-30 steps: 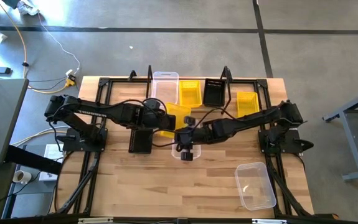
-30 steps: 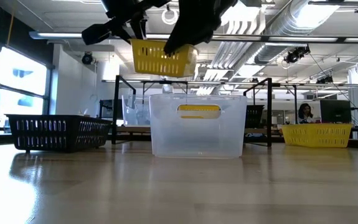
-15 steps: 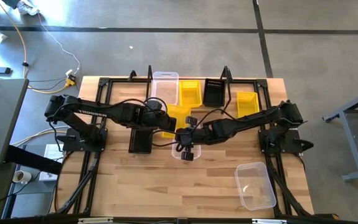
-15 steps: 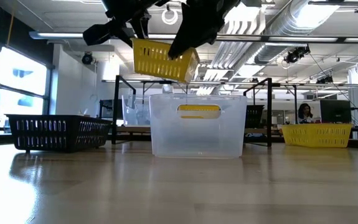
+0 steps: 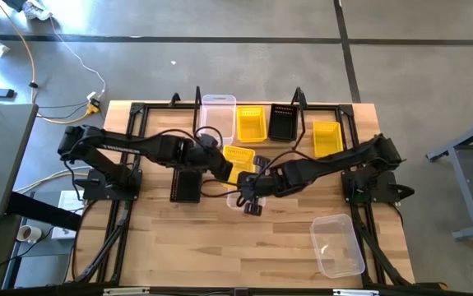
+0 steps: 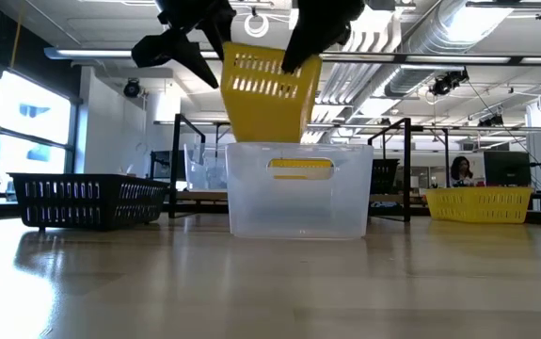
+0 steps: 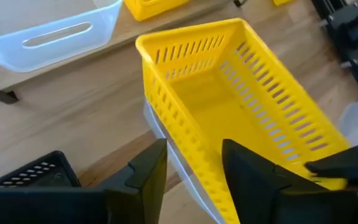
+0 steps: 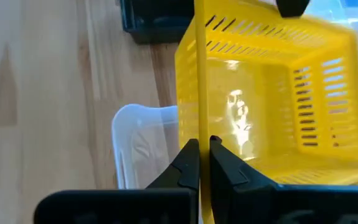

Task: Stack baskets on shelf by color
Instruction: Stack the left yellow bin on the yellow bin on the shelf

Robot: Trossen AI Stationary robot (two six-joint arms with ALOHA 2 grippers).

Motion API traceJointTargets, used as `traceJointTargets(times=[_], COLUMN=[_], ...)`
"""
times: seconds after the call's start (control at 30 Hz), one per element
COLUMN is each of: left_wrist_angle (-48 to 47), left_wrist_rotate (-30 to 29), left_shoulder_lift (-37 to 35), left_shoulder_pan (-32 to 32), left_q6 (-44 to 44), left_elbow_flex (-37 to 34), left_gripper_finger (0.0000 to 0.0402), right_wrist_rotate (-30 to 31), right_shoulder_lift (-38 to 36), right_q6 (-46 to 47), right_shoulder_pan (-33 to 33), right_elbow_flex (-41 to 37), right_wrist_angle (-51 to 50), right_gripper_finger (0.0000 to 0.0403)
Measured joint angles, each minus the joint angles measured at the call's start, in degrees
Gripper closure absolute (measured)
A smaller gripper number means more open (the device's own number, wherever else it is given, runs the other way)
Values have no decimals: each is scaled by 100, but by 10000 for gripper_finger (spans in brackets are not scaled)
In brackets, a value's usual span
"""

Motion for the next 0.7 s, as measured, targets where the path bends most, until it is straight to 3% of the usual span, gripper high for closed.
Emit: traceJointTargets(times=[0.4, 0.7], left_wrist_angle=[67, 68], left_wrist_rotate=[238, 234], left_shoulder_lift=[-543, -998], left_shoulder_pan=[425, 618], left_q6=[944, 1746], left_elbow_flex=[-4, -4], left_gripper_finger=[268, 270], right_wrist_rotate=[261, 669], right_shoulder_lift=[-10, -288], right_q6=[403, -80], right_shoulder_pan=[112, -41], right_elbow_flex=[237, 232], right_wrist_angle=[-1042, -1647], right_gripper_finger=[403, 403])
